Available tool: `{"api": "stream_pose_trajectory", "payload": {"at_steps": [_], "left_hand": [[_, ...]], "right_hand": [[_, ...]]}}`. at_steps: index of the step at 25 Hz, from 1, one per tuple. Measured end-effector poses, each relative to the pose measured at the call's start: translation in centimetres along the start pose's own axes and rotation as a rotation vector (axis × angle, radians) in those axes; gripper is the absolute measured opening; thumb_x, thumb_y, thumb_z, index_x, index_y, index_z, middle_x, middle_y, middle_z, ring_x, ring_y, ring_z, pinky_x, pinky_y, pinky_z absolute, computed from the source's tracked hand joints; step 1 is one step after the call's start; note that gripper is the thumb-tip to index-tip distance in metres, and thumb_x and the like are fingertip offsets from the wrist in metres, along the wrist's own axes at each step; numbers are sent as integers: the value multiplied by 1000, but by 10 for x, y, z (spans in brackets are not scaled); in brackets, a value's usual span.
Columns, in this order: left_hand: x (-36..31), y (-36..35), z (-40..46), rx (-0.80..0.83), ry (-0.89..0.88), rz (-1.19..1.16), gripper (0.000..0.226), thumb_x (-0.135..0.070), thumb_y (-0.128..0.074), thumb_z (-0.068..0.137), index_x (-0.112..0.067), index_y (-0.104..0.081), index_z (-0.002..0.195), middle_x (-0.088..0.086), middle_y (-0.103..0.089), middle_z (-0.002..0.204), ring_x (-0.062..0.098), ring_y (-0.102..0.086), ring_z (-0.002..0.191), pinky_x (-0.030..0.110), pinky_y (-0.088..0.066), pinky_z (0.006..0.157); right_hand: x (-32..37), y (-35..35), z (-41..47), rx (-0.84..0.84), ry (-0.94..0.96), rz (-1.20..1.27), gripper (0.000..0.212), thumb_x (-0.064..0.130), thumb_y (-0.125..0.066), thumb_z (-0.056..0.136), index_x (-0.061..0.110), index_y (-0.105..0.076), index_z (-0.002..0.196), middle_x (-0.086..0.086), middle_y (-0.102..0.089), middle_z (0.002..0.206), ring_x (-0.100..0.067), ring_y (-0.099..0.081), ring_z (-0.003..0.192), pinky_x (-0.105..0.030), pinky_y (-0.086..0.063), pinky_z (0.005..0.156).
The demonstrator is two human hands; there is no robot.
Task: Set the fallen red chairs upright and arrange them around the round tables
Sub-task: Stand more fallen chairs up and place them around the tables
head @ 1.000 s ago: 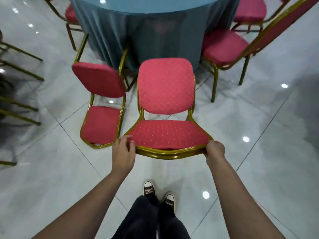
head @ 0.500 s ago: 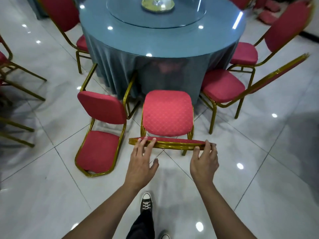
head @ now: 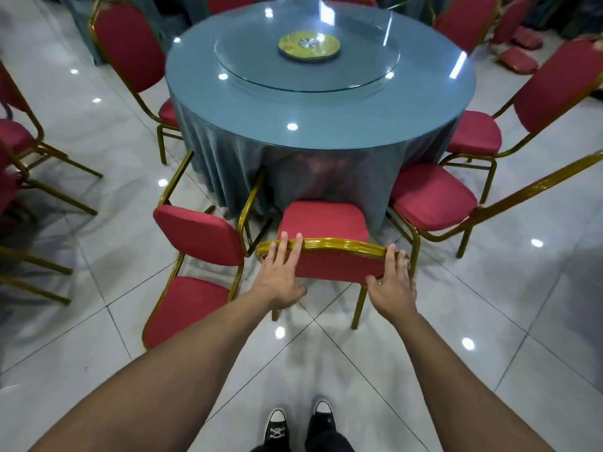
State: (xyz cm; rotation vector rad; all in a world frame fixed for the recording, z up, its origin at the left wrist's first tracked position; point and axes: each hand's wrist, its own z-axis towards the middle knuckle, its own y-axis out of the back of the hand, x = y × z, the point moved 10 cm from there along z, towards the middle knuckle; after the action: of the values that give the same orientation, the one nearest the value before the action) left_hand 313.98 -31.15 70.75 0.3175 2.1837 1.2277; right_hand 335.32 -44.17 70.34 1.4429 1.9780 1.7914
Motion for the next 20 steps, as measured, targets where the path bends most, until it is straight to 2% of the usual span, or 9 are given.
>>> {"api": "stream_pose_trajectory", "payload": {"at_steps": [3, 6, 8, 11, 14, 17, 20], "left_hand": [[2, 4, 16, 5, 32, 45, 118, -44, -66, 88, -41, 36, 146, 1, 37, 160, 32, 21, 151, 55, -5, 124], [-3, 25, 40, 35, 80, 55, 110, -49, -62, 90, -40, 30, 150, 4, 29, 163, 33, 14, 153, 53, -4, 124], [-7, 38, 46, 29, 134, 10, 101, -51, -57, 92, -38, 22, 154, 6, 19, 166, 34, 5, 154, 53, -8, 124], [-14, 46, 33, -11, 122, 5, 84, -43, -52, 97, -34, 3, 159, 4, 2, 169, 31, -5, 154, 52, -13, 123], [5, 64, 2, -121, 102, -44, 69, -35, -51, 97, -33, -18, 158, 1, -22, 164, 28, -23, 149, 48, -24, 119], [46, 87, -35, -212, 173, -129, 58, -34, -50, 99, -33, -30, 153, -2, -36, 156, 25, -37, 140, 47, -35, 114], [89, 116, -76, -293, 200, -191, 49, -33, -50, 101, -34, -37, 148, -5, -44, 148, 20, -42, 134, 42, -38, 112]], "right_hand": [[2, -1, 15, 11, 57, -4, 91, 36, -53, 99, 27, 15, 158, -7, 13, 168, -25, 5, 155, -53, -4, 122], [7, 9, 51, 58, 60, -4, 89, 38, -53, 97, 27, 10, 160, -8, 8, 168, -27, -1, 155, -52, -9, 123], [11, 16, 65, 59, 42, -7, 86, 38, -54, 96, 25, 1, 161, -8, -1, 169, -29, -10, 154, -51, -16, 123], [22, 29, 53, -114, 53, 63, 72, 31, -55, 96, 17, -22, 158, -11, -27, 162, -32, -30, 146, -51, -30, 118], [59, 26, 22, -246, 159, 140, 61, 23, -57, 95, 11, -37, 151, -12, -41, 153, -31, -38, 140, -50, -36, 114], [110, 3, -5, -258, 251, 221, 62, 19, -60, 94, 15, -36, 151, -10, -42, 152, -29, -40, 138, -49, -38, 112], [175, -27, -30, -240, 316, 254, 59, 18, -61, 94, 18, -39, 149, -9, -48, 145, -28, -45, 132, -46, -41, 109]]}}
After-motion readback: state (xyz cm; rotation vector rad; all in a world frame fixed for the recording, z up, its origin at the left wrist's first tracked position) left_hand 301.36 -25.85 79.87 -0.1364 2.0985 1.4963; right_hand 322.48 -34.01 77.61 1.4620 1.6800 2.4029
